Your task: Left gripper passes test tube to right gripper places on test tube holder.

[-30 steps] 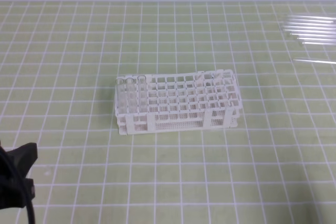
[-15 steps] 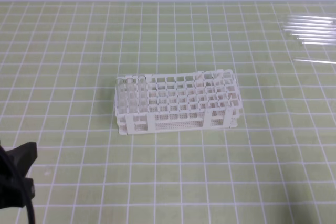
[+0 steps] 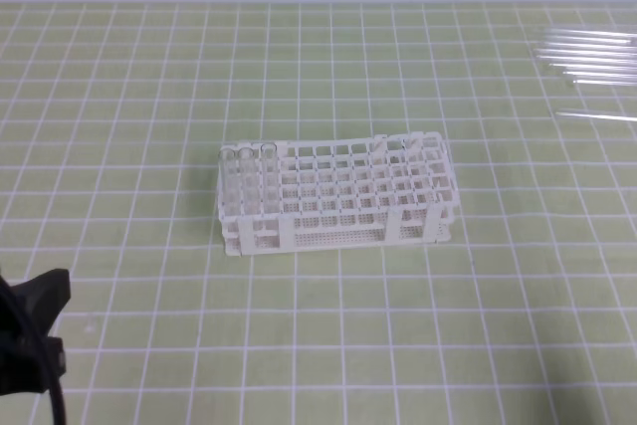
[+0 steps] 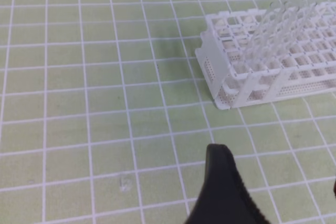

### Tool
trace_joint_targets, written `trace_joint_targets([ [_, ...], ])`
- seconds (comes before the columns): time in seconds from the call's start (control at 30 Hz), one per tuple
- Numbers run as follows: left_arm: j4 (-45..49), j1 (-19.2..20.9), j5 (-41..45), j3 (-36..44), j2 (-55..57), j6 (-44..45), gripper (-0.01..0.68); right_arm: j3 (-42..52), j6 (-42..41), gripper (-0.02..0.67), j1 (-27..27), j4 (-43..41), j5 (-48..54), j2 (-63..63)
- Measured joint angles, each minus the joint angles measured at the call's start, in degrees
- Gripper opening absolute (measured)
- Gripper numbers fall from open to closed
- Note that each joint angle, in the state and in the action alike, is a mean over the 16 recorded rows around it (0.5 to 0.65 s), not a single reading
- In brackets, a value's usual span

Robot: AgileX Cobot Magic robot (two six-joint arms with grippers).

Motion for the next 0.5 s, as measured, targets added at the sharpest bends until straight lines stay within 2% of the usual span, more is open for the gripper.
trace_joint_targets([
  [0.5, -0.59, 0.04, 0.18, 0.37, -0.01, -0.22, 0.392, 0.00, 0.00, -0.018, 0.00, 0.00, 0.00, 0.00],
])
